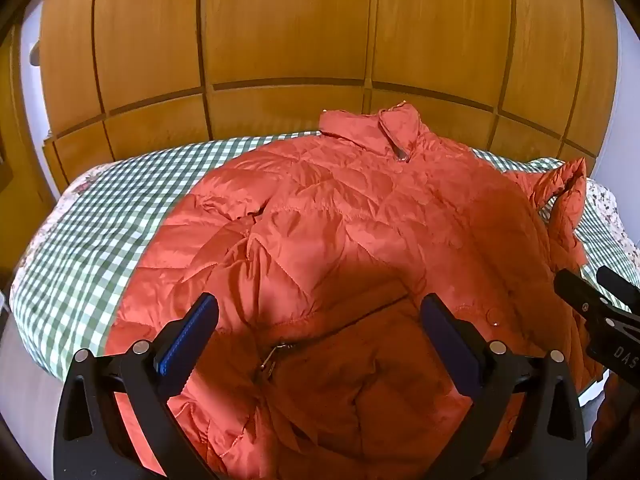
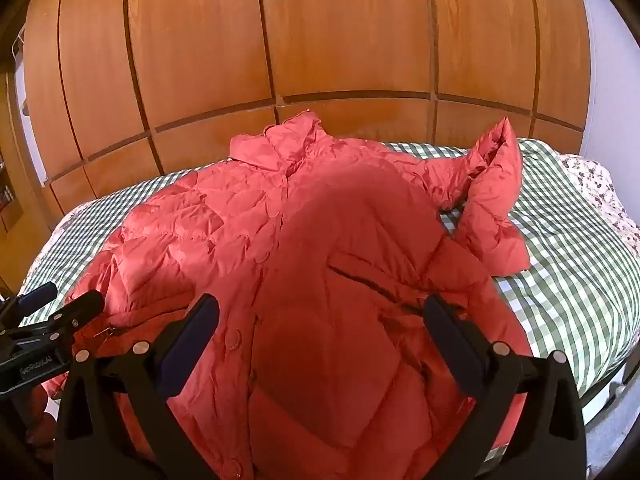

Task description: Fold small clothes

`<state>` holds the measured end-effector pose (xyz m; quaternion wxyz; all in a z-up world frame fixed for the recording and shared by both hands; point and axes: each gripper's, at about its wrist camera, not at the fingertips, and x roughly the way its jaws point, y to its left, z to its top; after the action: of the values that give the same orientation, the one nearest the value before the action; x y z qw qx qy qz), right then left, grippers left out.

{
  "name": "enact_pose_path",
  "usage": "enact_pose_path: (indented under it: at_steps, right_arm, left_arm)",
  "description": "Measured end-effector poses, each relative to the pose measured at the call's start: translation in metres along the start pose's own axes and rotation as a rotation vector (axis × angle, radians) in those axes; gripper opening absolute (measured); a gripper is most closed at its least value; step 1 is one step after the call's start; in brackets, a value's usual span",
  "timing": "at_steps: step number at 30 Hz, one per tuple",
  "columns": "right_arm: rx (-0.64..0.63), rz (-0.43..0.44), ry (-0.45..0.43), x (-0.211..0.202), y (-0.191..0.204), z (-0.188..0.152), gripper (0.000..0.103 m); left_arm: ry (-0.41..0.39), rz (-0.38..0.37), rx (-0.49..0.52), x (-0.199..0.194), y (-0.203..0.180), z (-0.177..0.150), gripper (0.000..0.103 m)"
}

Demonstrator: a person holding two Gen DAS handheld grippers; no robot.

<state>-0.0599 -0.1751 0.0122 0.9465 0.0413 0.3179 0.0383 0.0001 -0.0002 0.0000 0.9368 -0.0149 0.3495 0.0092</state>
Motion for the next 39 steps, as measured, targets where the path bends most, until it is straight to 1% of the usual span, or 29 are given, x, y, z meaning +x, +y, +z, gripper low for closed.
enact_pose_path:
  at_steps: [2, 4, 5, 8, 15, 39]
  right_arm:
    - [0.001, 0.0, -0.001, -0.0016, 0.0027, -0.0006, 0.101]
    - [0.017, 0.016, 0.01, 0.0008, -0.001, -0.0022, 0.101]
    - [0.017, 0.019, 0.01, 0.0004, -0.0013, -0.0025, 0.101]
    - [0.013, 0.023, 0.011, -0.0013, -0.002, -0.0037, 0.101]
    - [-0.004, 0.01, 0.017, 0.0036, 0.0036, -0.0041, 0.101]
    - [-0.013, 0.017, 0.034, 0.0075, 0.0056, -0.0046, 0.101]
  left_arm:
    - [-0.003, 0.001, -0.001, -0.0007, 0.0004, 0.0001, 0.1]
    - [-0.008, 0.001, -0.003, 0.0019, -0.0012, -0.0038, 0.1]
    - [0.005, 0.0, -0.001, 0.0026, -0.0011, -0.0018, 0.1]
    - [0.007, -0.002, 0.0, 0.0022, -0.0005, -0.0009, 0.1]
    - [0.007, -0.003, 0.002, 0.0019, 0.0003, -0.0027, 0.1]
    - [0.028, -0.009, -0.004, 0.008, -0.0016, -0.0082, 0.1]
